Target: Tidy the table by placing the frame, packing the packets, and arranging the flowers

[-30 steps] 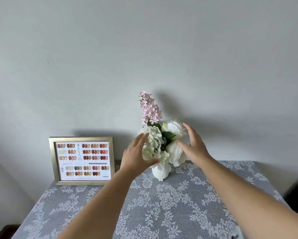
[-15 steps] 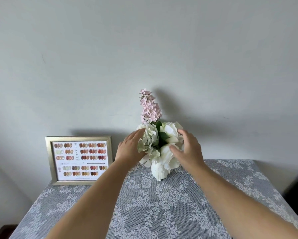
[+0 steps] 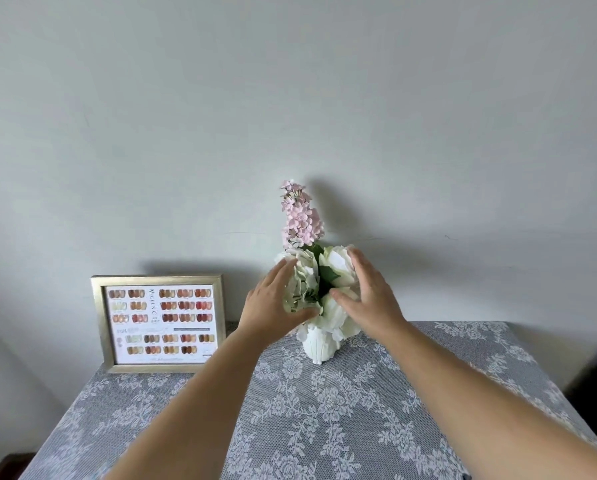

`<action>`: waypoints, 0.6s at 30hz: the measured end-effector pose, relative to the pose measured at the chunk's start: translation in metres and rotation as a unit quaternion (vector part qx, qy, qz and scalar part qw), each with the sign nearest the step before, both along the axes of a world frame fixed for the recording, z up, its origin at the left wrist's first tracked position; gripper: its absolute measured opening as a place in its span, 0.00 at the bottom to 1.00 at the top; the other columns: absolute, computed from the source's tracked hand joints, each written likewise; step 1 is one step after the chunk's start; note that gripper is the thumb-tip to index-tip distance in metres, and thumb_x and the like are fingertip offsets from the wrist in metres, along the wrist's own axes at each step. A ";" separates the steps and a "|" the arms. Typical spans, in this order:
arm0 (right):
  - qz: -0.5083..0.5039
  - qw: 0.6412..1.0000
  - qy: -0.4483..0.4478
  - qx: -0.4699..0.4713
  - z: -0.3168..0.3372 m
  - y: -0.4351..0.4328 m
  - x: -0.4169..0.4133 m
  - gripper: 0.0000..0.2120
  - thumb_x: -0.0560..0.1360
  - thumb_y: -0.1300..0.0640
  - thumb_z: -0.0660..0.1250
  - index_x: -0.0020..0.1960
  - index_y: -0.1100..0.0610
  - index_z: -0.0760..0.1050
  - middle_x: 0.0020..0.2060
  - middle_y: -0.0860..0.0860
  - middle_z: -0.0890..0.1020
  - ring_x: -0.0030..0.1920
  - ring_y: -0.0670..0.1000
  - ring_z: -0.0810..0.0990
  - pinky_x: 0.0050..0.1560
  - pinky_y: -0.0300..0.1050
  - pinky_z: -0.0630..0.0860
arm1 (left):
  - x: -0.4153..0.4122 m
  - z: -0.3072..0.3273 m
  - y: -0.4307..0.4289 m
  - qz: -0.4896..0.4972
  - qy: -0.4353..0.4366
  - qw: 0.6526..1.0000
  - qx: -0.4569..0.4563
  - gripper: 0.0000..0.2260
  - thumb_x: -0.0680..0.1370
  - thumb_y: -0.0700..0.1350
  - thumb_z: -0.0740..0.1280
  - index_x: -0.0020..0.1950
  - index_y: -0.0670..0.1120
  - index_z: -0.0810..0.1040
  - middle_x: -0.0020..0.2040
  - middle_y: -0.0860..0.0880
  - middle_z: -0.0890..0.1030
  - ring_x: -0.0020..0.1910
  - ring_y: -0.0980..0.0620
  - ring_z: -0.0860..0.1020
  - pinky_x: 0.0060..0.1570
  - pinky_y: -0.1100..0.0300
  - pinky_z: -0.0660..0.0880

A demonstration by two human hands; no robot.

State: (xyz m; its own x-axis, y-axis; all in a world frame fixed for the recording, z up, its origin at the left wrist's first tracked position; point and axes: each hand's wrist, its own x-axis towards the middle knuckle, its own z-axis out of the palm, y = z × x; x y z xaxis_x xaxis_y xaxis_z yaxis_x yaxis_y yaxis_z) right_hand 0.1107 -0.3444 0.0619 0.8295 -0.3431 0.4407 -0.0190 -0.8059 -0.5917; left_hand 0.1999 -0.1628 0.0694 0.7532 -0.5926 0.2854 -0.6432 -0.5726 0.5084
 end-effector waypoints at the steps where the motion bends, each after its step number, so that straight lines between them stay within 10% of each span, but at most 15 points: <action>1: -0.007 1.000 -0.006 0.008 0.000 -0.001 -0.002 0.38 0.72 0.44 0.66 0.74 0.41 0.47 0.75 0.45 0.57 0.73 0.48 0.59 0.70 0.45 0.59 | -0.001 0.000 0.001 0.004 -0.004 1.000 -0.003 0.44 0.65 0.67 0.69 0.74 0.58 0.51 0.76 0.57 0.55 0.72 0.52 0.62 0.69 0.46 0.61; 8: -0.066 0.996 -0.064 0.018 -0.023 0.003 -0.041 0.35 0.75 0.44 0.63 0.75 0.49 0.49 0.75 0.48 0.55 0.74 0.48 0.56 0.72 0.49 0.58 | -0.038 -0.019 0.015 0.097 -0.082 0.982 -0.137 0.32 0.72 0.58 0.67 0.72 0.53 0.59 0.74 0.52 0.62 0.70 0.51 0.64 0.67 0.54 0.60; 18: -0.017 0.999 -0.011 0.048 -0.039 0.036 -0.063 0.36 0.73 0.41 0.62 0.74 0.44 0.48 0.74 0.44 0.58 0.71 0.44 0.60 0.70 0.46 0.62 | -0.064 -0.036 0.015 0.080 -0.051 0.992 -0.082 0.35 0.73 0.53 0.66 0.74 0.56 0.51 0.75 0.55 0.58 0.73 0.55 0.59 0.70 0.54 0.60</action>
